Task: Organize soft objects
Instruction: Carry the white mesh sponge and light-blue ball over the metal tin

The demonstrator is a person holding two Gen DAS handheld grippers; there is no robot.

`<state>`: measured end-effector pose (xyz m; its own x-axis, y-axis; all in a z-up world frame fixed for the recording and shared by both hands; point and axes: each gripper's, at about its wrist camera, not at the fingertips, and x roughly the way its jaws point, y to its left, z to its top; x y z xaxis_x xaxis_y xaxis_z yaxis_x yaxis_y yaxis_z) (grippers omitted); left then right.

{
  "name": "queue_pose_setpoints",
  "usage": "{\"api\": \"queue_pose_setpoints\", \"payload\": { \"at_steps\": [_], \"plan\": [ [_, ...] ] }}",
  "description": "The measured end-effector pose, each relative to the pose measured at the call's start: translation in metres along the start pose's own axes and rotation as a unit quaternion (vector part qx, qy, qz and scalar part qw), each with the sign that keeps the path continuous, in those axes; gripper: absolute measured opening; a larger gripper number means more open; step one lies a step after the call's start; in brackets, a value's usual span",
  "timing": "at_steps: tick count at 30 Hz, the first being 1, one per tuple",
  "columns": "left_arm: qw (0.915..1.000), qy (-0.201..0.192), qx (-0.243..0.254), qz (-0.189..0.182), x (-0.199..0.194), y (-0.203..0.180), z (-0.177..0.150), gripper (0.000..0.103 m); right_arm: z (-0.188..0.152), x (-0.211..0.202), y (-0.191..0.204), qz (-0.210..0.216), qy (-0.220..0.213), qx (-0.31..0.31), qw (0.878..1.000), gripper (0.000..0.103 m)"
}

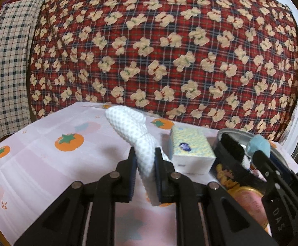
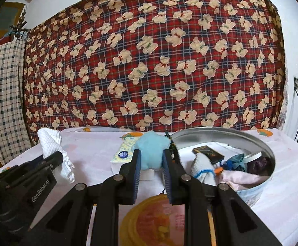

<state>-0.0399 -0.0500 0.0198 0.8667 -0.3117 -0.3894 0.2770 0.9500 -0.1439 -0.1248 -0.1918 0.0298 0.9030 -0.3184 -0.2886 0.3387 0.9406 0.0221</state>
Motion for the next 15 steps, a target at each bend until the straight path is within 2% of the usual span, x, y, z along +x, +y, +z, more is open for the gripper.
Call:
{"api": "queue_pose_setpoints", "payload": {
  "at_steps": [9,15],
  "plan": [
    [0.9991,-0.025,0.014,-0.030,-0.017,-0.027,0.014,0.014,0.014,-0.013,-0.031,-0.015,-0.023,0.005,1.000,0.023],
    [0.9971,-0.032,0.016,-0.067,-0.026,-0.050,0.022,0.014,0.016,-0.022,-0.060,-0.028,-0.038,0.025,0.999,0.023]
  ]
}}
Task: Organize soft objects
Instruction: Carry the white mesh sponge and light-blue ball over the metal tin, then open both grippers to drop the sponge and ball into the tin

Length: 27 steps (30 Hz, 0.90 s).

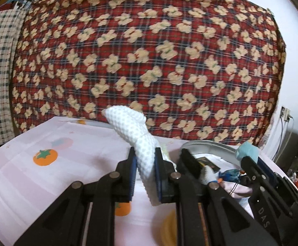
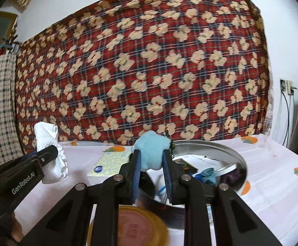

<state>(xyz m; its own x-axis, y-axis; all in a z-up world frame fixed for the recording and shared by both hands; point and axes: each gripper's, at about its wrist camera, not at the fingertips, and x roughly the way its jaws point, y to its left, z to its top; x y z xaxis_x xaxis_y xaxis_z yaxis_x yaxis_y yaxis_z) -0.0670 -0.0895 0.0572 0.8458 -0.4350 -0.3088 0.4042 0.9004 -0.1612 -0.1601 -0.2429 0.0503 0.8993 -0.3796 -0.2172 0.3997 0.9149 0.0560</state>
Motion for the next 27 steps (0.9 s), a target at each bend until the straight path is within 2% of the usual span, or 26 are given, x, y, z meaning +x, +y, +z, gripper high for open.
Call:
{"api": "queue_pose_setpoints", "payload": {
  "at_steps": [13,19,23,27],
  "plan": [
    [0.9966,0.004,0.041,-0.071,0.007,-0.079,0.001,0.014,0.014,-0.005,-0.081,-0.070,-0.024,0.010,0.997,0.023],
    [0.9928,0.008,0.064,-0.101,0.018,-0.118,-0.001,0.014,0.023,0.013,-0.111,-0.099,-0.021,-0.001,0.995,0.023],
    [0.9902,0.027,0.073,-0.116,0.034,-0.141,-0.002,0.014,0.029,0.031,-0.124,-0.112,-0.016,-0.008,0.994,0.023],
    [0.9889,0.035,0.078,-0.121,0.047,-0.158,-0.001,0.014,0.033,0.052,-0.136,-0.116,-0.002,-0.004,0.993,0.023]
  ]
}}
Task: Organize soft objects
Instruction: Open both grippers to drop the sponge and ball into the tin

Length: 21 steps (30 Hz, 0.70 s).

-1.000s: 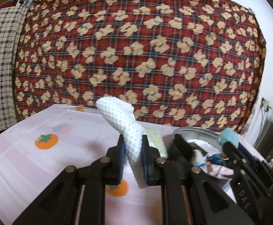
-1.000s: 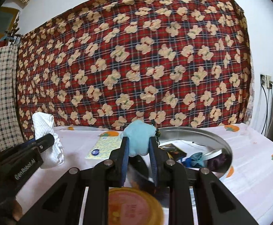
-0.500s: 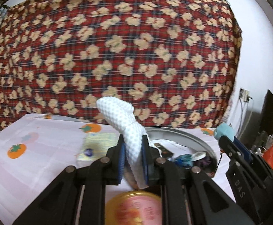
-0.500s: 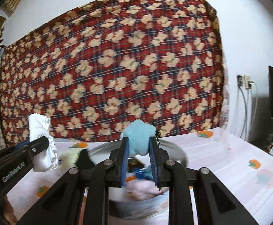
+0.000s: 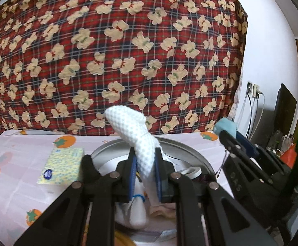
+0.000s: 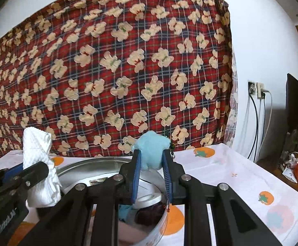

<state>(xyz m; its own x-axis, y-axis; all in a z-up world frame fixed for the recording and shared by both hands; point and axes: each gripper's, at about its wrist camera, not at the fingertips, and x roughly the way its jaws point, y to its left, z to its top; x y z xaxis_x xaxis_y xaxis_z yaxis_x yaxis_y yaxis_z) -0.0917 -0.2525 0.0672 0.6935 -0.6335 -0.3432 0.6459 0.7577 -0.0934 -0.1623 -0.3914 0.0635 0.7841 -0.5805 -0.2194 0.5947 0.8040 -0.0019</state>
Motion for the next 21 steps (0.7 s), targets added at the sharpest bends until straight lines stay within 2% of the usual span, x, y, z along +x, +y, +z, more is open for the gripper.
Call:
{"api": "queue_pose_setpoints", "payload": {
  "at_steps": [11,21],
  "plan": [
    [0.9994,0.033,-0.005,0.009,0.041,-0.016,0.003,0.014,0.000,0.045,-0.004,0.001,0.029,-0.015,0.999,0.023],
    [0.9972,0.068,-0.021,0.021,0.067,-0.017,0.000,0.014,-0.002,0.063,-0.005,0.014,0.052,-0.021,0.998,0.023]
  ]
}}
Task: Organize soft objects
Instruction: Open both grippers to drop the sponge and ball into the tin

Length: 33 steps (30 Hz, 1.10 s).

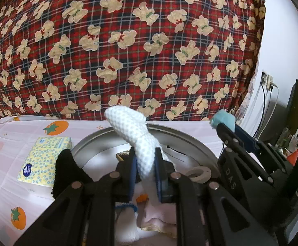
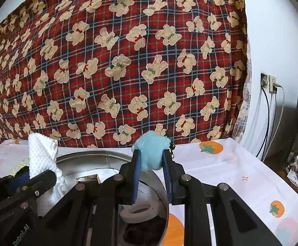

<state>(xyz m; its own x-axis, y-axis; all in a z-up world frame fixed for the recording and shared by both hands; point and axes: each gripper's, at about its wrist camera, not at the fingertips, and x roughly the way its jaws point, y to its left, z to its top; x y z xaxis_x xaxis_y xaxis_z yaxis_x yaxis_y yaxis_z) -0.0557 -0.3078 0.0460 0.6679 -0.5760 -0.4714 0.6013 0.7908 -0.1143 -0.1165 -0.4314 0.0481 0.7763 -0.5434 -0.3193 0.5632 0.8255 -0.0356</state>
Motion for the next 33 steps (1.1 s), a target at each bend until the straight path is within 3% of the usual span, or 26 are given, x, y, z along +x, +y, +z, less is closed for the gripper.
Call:
{"api": "queue_pose_setpoints", "payload": {
  "at_steps": [14,24,27,28,29,31,33],
  "plan": [
    [0.9975,0.064,-0.022,0.017,0.029,0.004,0.003,0.014,-0.008,0.036,0.001,0.039,0.076,-0.005,0.996,0.023],
    [0.9928,0.110,-0.033,0.033,0.050,0.010,-0.006,0.014,-0.013,0.044,0.006,0.071,0.104,-0.011,0.992,0.024],
    [0.9915,0.120,-0.036,0.035,0.053,0.013,-0.008,0.032,-0.013,0.046,0.003,0.106,0.111,0.006,0.988,0.028],
    [0.9911,0.123,-0.037,0.034,0.054,0.014,-0.008,0.047,-0.012,0.046,0.001,0.124,0.109,0.017,0.986,0.032],
    [0.9904,0.129,-0.038,0.032,0.055,0.015,-0.009,0.056,-0.011,0.046,0.000,0.135,0.110,0.025,0.984,0.037],
    [0.9888,0.139,-0.037,0.038,0.057,0.016,-0.011,0.070,-0.010,0.045,-0.003,0.143,0.110,0.037,0.983,0.055],
    [0.9885,0.134,-0.037,0.060,0.053,0.017,-0.012,0.084,-0.008,0.039,-0.006,0.151,0.097,0.049,0.982,0.079]
  ]
}}
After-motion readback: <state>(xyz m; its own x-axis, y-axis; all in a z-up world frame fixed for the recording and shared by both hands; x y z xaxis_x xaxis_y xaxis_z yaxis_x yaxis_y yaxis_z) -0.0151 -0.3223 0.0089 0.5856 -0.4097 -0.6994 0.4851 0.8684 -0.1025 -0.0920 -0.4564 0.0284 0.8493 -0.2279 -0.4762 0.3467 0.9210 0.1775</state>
